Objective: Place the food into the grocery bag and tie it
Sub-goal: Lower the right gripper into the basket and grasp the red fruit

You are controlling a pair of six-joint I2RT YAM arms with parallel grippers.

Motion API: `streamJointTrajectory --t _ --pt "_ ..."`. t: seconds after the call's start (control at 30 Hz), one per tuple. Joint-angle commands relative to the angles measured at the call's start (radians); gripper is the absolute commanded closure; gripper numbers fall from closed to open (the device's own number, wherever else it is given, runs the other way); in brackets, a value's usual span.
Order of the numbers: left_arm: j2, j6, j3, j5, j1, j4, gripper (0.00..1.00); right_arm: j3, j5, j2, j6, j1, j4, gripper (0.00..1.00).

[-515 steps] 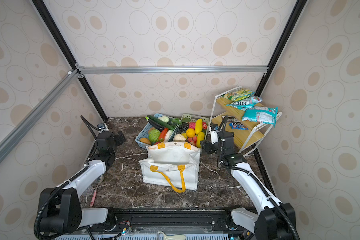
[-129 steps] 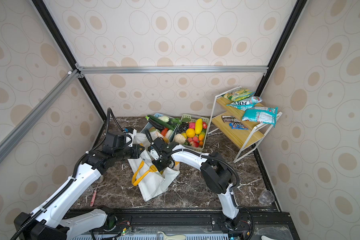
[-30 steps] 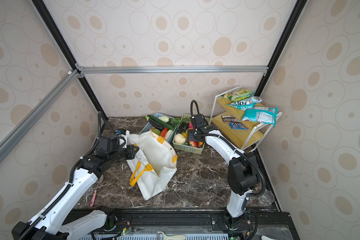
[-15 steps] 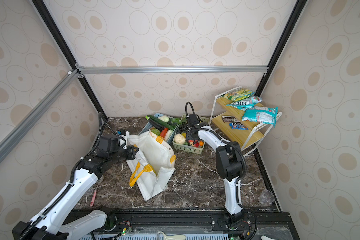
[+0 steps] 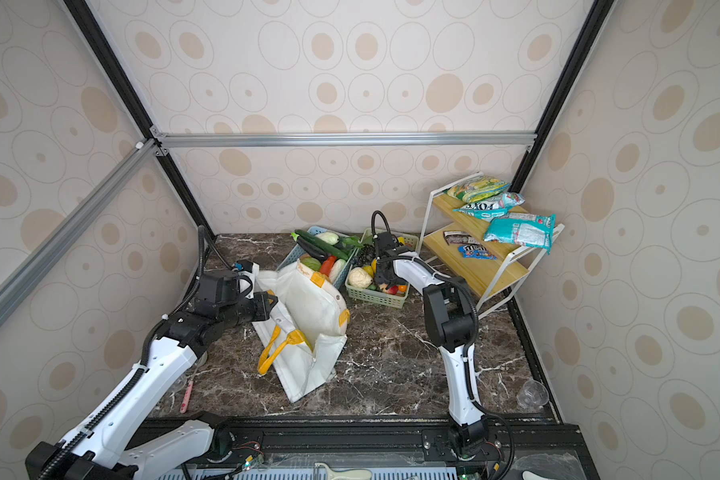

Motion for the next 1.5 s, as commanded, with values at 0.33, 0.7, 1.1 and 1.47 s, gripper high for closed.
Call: streamJointTrajectory --t 0.33,0.7,1.1,1.47 --pt "0.011 0.013 0.032 -0.005 0.006 0.030 1.00 0.087 -0.047 0.080 0.098 -0.008 -0.068 0.36" --pt "0.025 0.011 0.003 -0.002 0.006 0.061 1.00 0.207 -0.119 0.073 0.095 -0.002 -0.264 0.31" --pt "0.020 0.015 -0.013 -0.002 0.006 0.068 1.00 0.246 -0.091 0.158 0.138 0.005 -0.316 0.32" --pt "0.014 0.018 -0.012 -0.010 0.006 0.062 1.00 0.243 -0.136 0.215 0.139 0.004 -0.276 0.34"
